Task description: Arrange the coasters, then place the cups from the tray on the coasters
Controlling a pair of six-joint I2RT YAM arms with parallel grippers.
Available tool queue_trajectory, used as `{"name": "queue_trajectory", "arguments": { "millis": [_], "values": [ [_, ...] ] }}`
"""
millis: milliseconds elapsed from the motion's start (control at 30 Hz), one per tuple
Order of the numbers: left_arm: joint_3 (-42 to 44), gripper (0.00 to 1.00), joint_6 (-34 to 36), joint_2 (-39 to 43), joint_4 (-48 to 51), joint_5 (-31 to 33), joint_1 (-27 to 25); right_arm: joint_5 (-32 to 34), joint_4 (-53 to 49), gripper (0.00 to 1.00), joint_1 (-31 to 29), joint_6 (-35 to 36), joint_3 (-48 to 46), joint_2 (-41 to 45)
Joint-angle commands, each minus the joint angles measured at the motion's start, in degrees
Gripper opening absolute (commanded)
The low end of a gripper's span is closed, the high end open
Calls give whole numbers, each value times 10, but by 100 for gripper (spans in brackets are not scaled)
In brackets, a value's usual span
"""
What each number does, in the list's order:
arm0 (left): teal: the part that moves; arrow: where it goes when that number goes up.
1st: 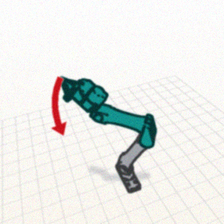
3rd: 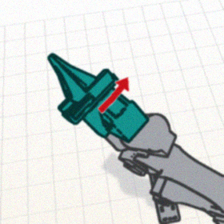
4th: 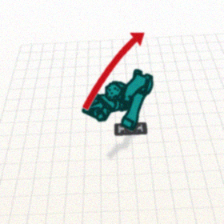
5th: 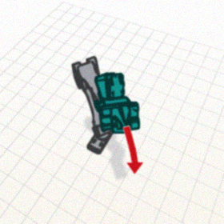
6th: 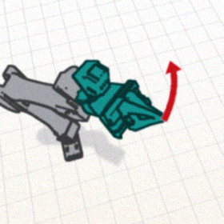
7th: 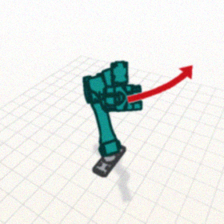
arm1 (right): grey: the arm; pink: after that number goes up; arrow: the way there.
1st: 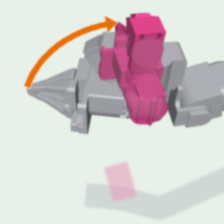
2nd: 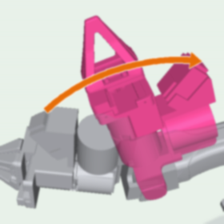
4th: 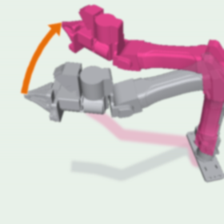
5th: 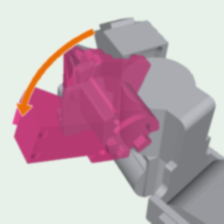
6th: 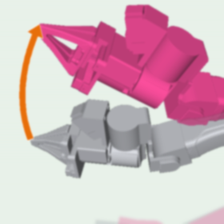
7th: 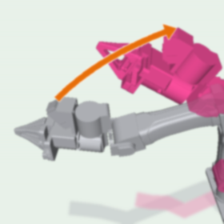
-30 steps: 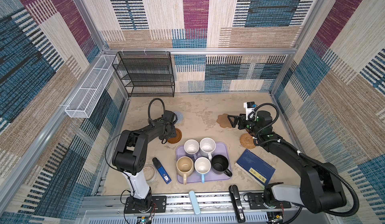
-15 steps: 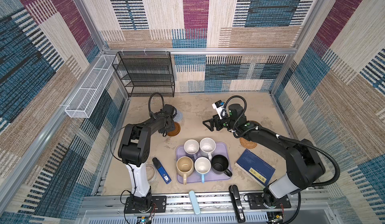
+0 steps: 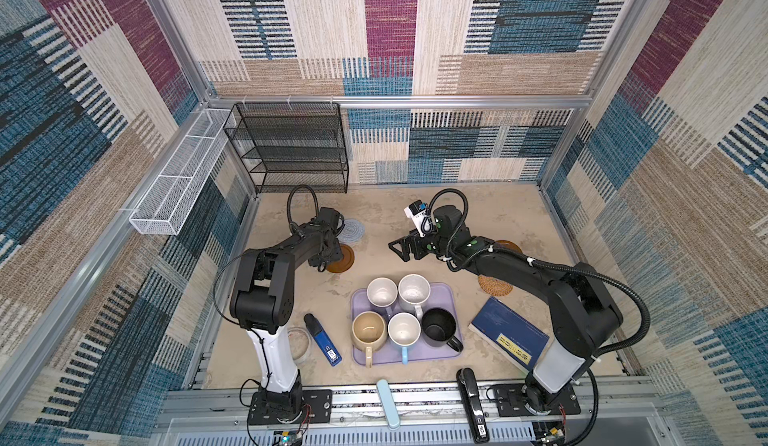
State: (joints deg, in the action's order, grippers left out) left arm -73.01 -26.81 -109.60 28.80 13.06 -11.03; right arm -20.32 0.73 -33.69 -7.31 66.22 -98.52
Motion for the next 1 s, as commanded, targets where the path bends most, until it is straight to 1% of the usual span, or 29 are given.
{"name": "queue_trajectory", "arguments": {
  "millis": [0, 100, 200, 333, 367, 400, 433, 467, 500, 533, 633, 733, 833, 900, 967],
  "values": [
    [-4, 47, 7, 1, -14, -17, 0, 18, 1, 99, -6, -8, 7, -5],
    [-6, 51, 8, 20, -5, -6, 1, 26, 3, 99, -8, -11, 4, -1],
    [-28, 58, 10, 50, 21, 2, 0, 37, -3, 100, -8, -16, 9, 7],
    [-41, 68, 16, 85, 14, -19, -6, 59, 5, 100, -9, -36, 4, 26],
    [-45, 68, 21, 86, 9, -26, -10, 61, 11, 100, -8, -42, 0, 30],
    [-51, 68, 24, 81, -1, -46, -14, 63, 19, 100, -9, -49, -5, 34],
    [-58, 65, 20, 74, -9, -81, -14, 63, 27, 100, -9, -59, -9, 38],
    [-66, 64, 13, 63, -16, -123, -14, 68, 28, 100, -9, -74, -12, 41],
    [-78, 64, 12, 54, -15, -150, -16, 70, 28, 100, -9, -86, -12, 43],
    [-92, 64, 11, 43, -12, -153, -23, 73, 30, 100, -9, -95, -14, 46],
    [-120, 64, 17, 14, -9, -113, -42, 77, 40, 100, -8, -97, -22, 56],
    [-146, 61, 11, -26, -10, -91, -44, 77, 42, 100, -8, -88, -35, 67],
    [-174, 52, 18, -66, -19, -83, -50, 77, 49, 100, -8, -80, -56, 81],
    [-208, 50, 25, -97, -16, -87, -53, 84, 53, 100, -8, -74, -68, 89],
    [-251, 48, 27, -129, 9, -83, -54, 91, 54, 100, -6, -69, -74, 93]
  ]
}}
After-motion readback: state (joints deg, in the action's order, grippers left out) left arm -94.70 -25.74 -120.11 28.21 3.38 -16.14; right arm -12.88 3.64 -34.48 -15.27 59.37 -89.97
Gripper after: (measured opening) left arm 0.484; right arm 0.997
